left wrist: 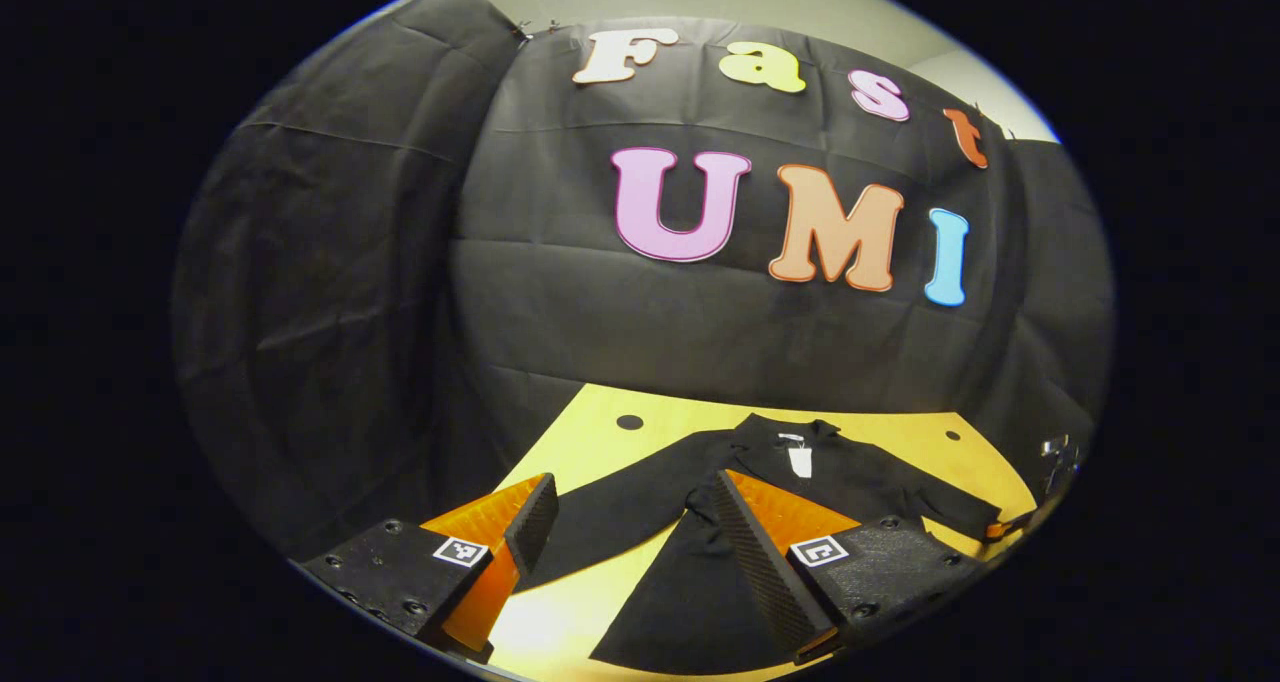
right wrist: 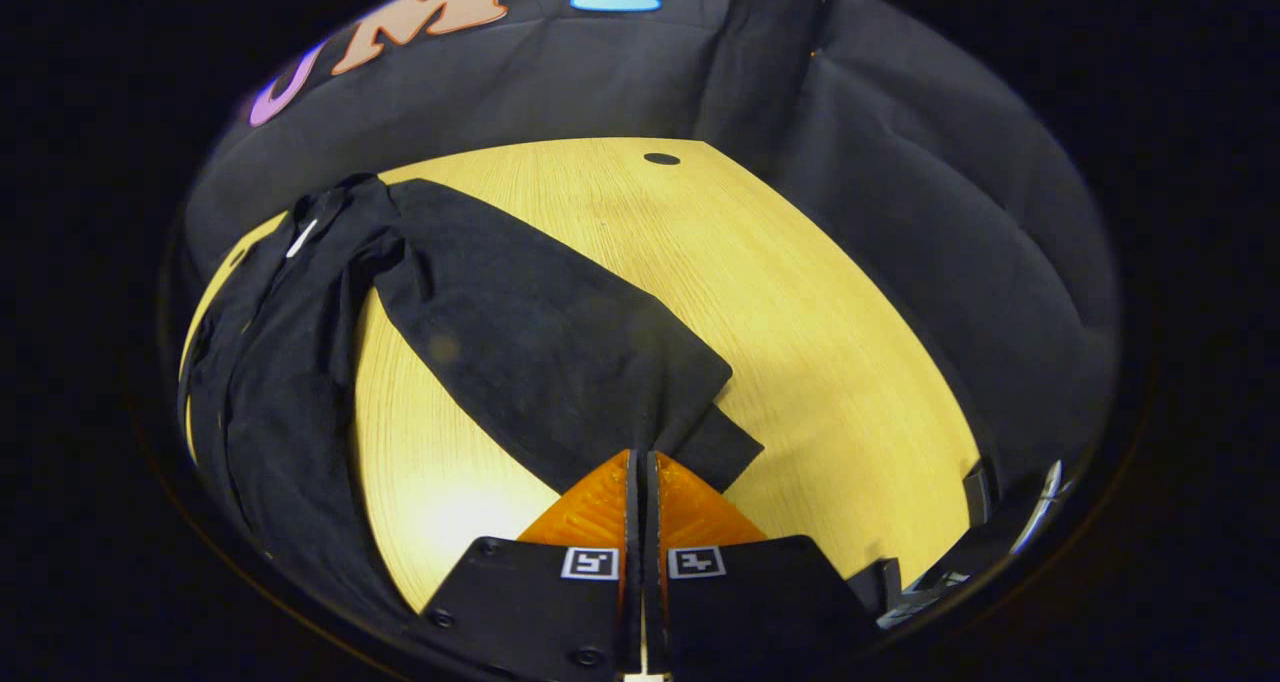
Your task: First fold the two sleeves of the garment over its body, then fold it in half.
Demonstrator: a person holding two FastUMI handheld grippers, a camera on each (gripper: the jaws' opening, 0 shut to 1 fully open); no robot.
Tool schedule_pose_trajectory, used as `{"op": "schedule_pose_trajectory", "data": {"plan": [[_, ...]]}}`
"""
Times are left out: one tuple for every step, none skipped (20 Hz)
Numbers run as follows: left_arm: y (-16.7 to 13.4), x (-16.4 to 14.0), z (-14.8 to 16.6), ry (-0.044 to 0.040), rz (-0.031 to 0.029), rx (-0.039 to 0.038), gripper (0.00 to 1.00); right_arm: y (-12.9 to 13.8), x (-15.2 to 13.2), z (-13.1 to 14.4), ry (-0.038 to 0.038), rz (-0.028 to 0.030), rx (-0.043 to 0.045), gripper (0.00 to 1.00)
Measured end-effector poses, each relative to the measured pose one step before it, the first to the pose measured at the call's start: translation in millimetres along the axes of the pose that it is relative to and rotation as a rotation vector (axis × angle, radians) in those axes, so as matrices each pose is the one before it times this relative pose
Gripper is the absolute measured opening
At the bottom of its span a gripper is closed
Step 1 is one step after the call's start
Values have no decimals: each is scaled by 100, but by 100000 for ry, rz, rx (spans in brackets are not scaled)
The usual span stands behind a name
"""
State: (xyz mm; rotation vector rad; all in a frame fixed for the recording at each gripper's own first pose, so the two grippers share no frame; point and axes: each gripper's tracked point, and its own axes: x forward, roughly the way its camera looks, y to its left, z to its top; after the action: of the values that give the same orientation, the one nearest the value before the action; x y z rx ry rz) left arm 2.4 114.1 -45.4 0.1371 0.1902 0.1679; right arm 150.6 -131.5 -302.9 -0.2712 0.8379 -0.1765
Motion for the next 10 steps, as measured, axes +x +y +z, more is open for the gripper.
{"op": "schedule_pose_trajectory", "data": {"plan": [[105, 446, 384, -255, -1178, 1348, 93, -158, 209, -87, 829, -1958, -4104, 0], [137, 342, 329, -477, -1010, 859, 93, 83, -62, 90, 1746, -1063, -4341, 3], [-152, 184, 524, -1021, -1443, 150, 92, 45, -42, 31, 1481, -464, -4459, 0], [-374, 161, 401, -1231, -1094, -303, 92, 67, -61, 189, 1180, -15, -4157, 3], [-342, 94, 353, -966, -556, -522, 92, 169, -234, 180, 591, 682, -3371, 3], [-334, -115, 27, -547, -271, -743, 92, 272, -183, 444, -199, 1382, -1828, 3], [-401, -152, 0, -366, -67, -1188, 92, 245, -195, 521, -1205, 1600, -1404, 3], [-424, -367, 66, -559, 466, -1559, 93, 116, -110, 717, -1566, 1175, -1099, 2], [-446, -427, 190, -513, 852, -1753, 93, 545, -95, 853, -1517, 1555, -951, 1], [-425, -520, -115, -554, 1155, -1851, 93, 346, 29, 1143, -2163, 1315, -1055, 2]]}}
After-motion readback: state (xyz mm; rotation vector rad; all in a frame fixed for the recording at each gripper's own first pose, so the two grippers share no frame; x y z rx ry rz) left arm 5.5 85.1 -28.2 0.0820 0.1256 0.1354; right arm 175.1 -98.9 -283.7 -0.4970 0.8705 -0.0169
